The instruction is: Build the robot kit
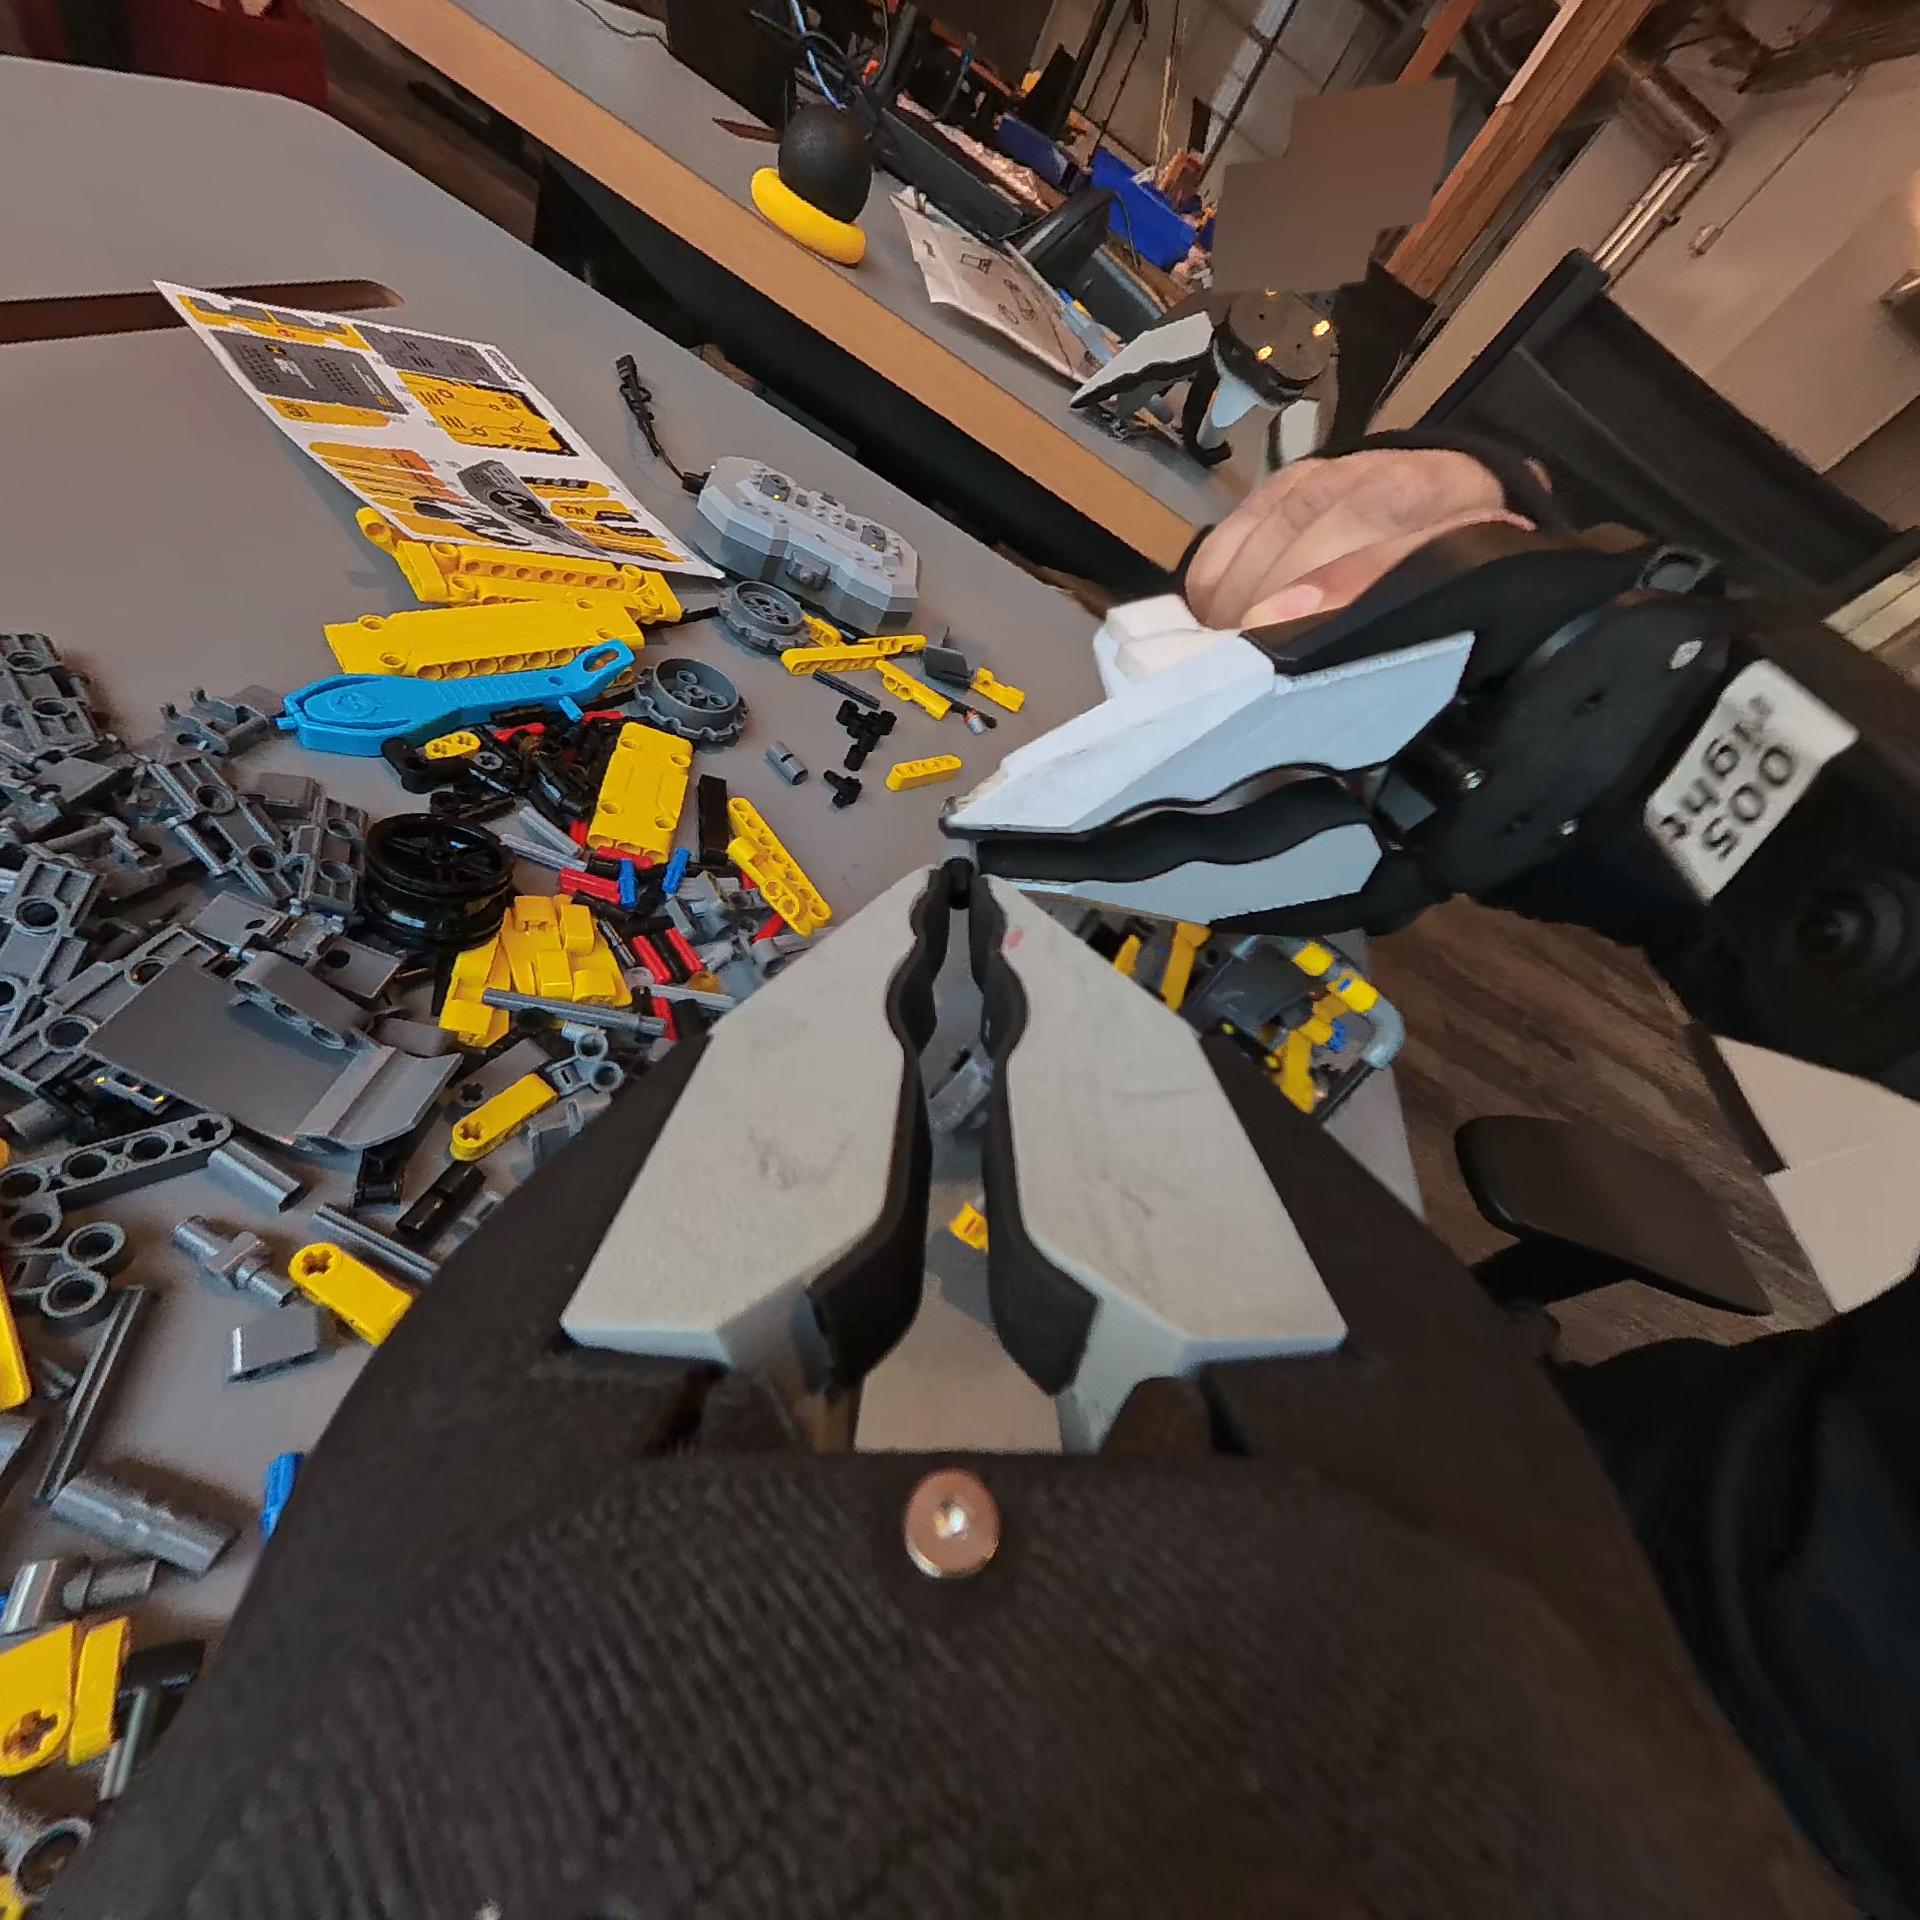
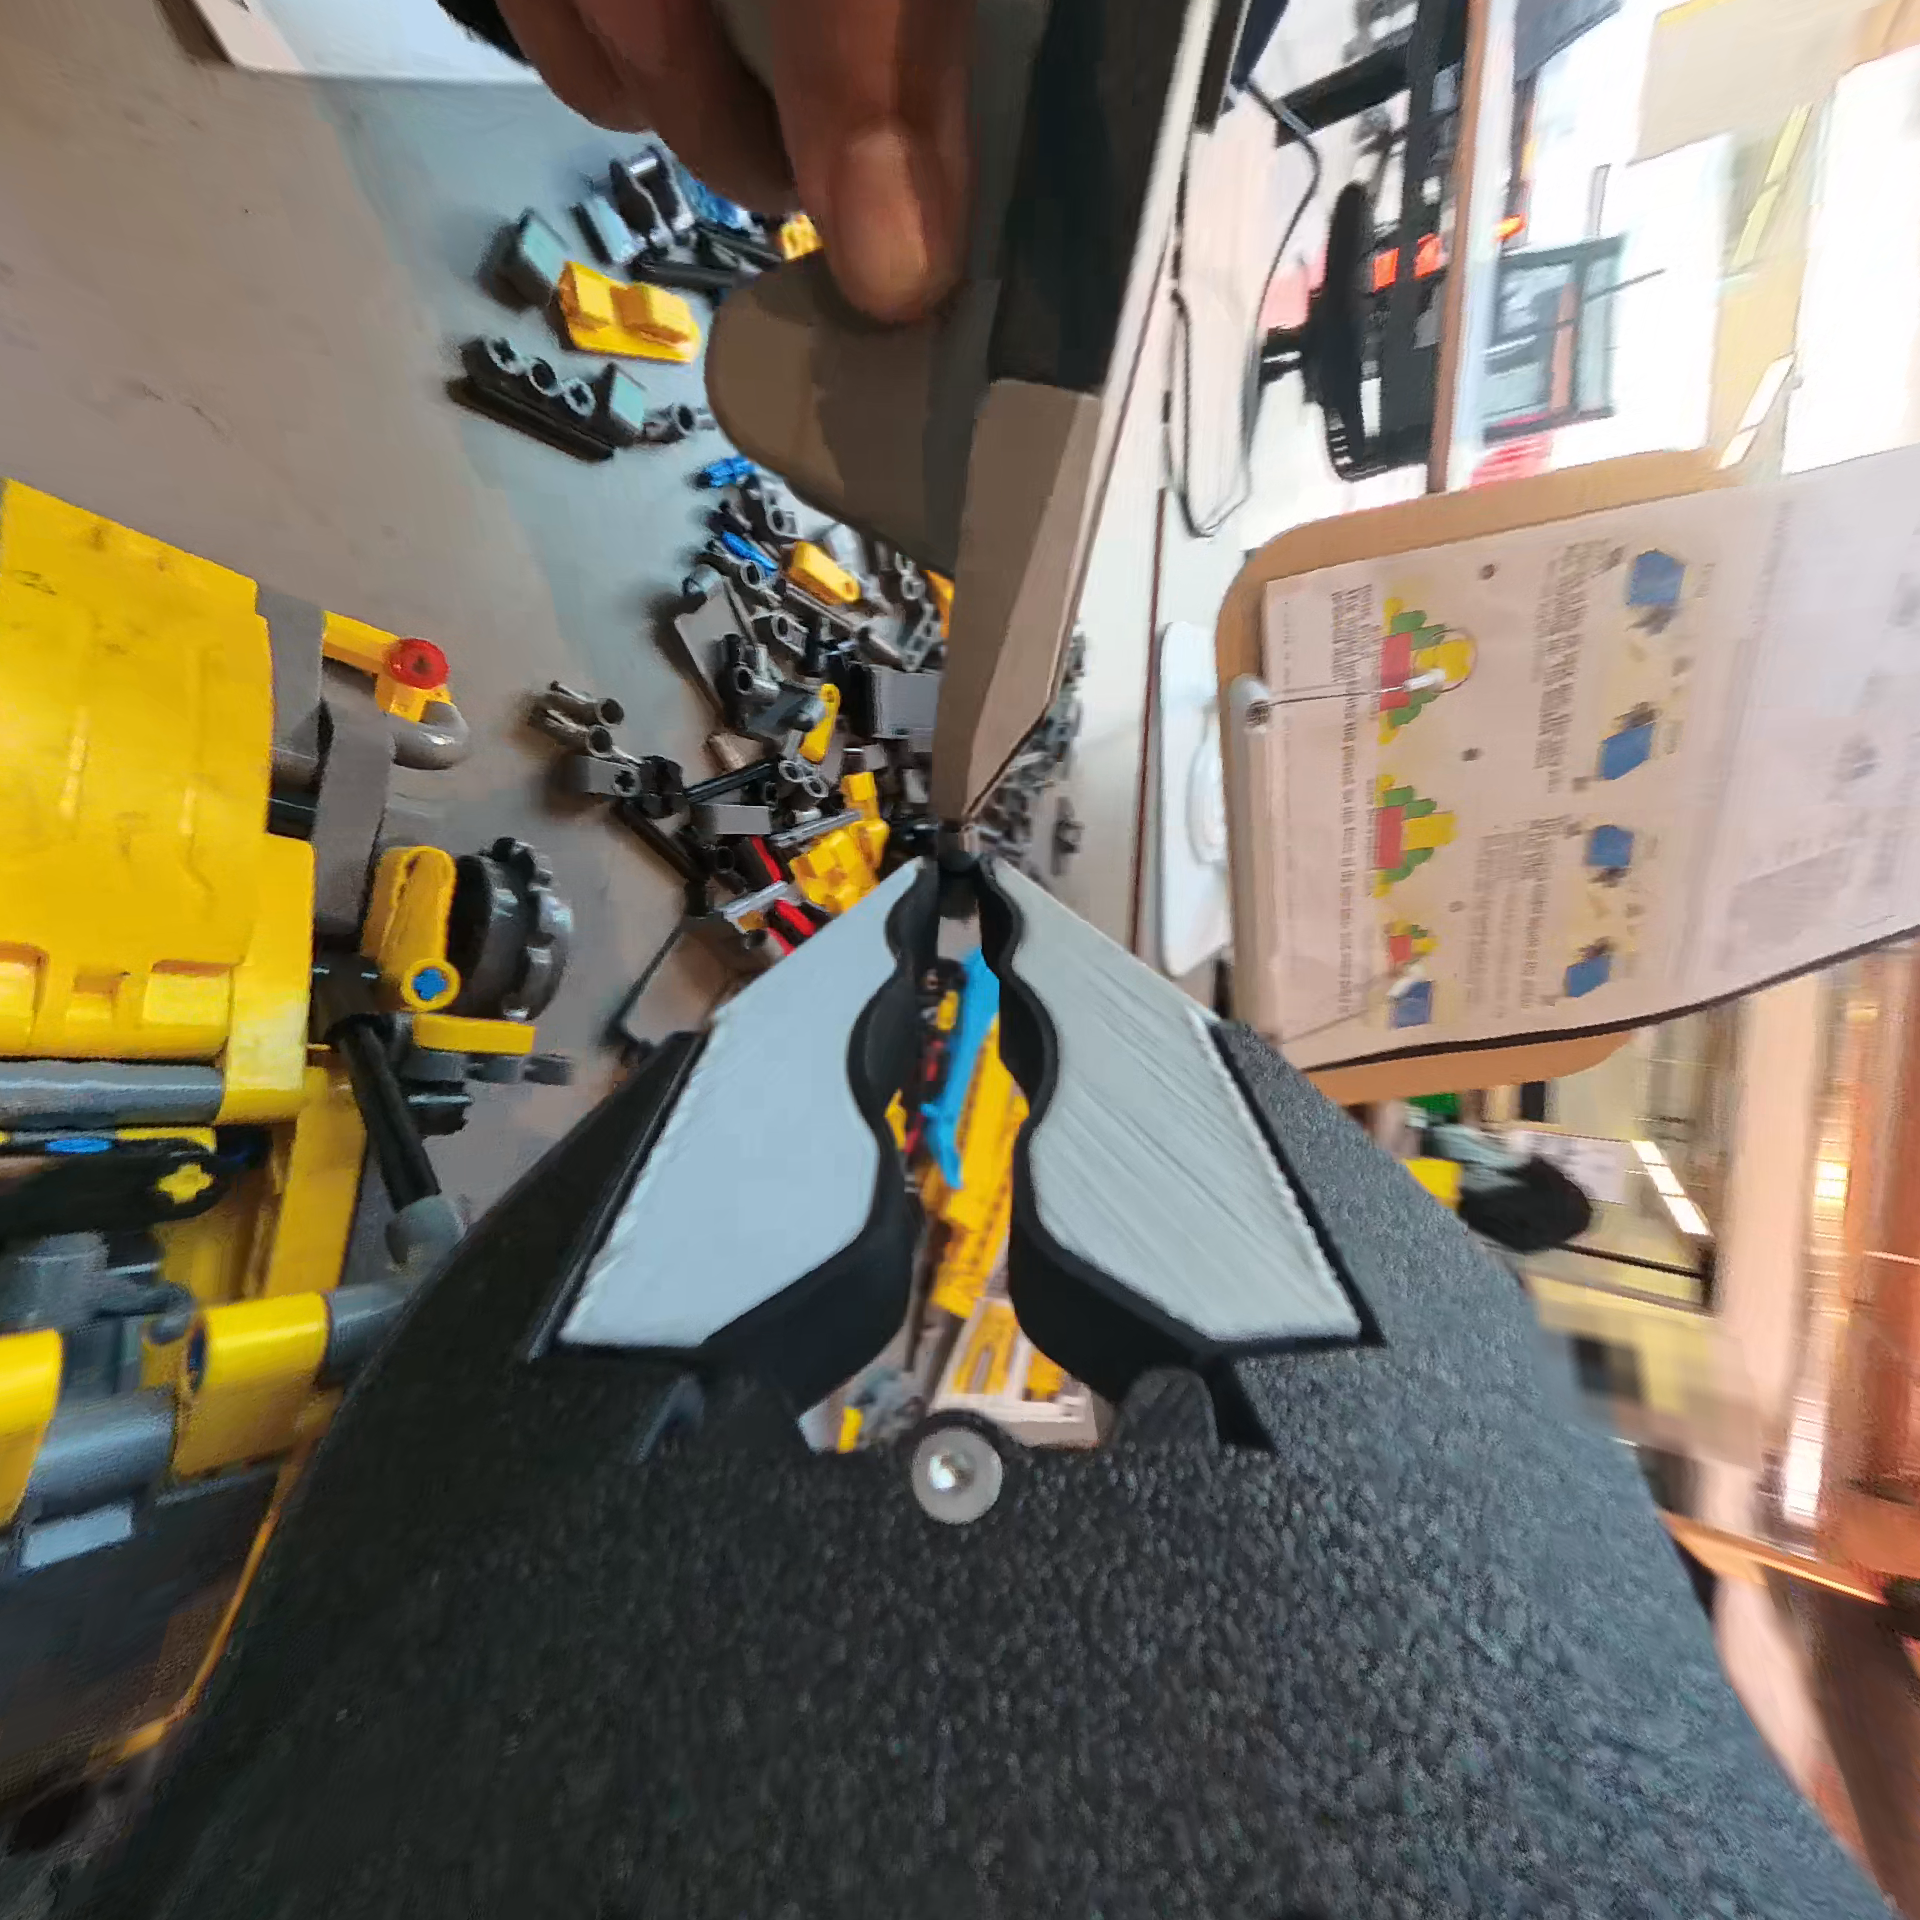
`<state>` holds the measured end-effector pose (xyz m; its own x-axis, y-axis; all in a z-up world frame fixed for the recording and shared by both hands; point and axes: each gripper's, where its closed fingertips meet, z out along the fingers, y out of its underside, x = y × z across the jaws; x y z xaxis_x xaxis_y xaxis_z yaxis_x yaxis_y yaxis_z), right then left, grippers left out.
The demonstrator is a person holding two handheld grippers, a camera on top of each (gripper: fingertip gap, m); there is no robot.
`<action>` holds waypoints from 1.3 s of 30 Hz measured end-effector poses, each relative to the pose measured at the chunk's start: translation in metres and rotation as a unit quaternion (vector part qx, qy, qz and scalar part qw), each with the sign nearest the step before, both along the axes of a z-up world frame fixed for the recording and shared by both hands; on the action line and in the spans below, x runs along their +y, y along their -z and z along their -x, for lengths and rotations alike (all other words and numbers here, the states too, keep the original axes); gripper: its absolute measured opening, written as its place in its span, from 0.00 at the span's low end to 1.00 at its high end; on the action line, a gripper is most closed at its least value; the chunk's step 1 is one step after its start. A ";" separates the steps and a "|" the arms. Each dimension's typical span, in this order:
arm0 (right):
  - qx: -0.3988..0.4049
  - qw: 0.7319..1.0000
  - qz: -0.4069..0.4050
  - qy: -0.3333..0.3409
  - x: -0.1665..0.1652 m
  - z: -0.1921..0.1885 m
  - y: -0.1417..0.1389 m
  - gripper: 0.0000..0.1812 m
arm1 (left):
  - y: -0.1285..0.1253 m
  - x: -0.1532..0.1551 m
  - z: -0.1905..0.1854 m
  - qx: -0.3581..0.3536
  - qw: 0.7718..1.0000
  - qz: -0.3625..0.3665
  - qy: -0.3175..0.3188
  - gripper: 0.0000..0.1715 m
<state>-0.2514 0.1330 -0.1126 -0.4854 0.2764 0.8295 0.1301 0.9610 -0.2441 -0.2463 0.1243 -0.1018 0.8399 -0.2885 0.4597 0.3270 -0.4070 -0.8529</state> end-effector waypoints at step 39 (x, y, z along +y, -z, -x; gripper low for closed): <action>-0.323 0.878 0.329 0.125 0.013 0.029 0.060 0.14 | 0.058 -0.057 0.158 0.170 0.906 0.206 -0.329 0.23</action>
<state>-0.2799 0.1465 -0.1730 -0.6519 0.7580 0.0234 0.6333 0.5611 -0.5331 -0.4045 0.0675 -0.1601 0.8808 0.4634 0.0976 0.3621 -0.5261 -0.7695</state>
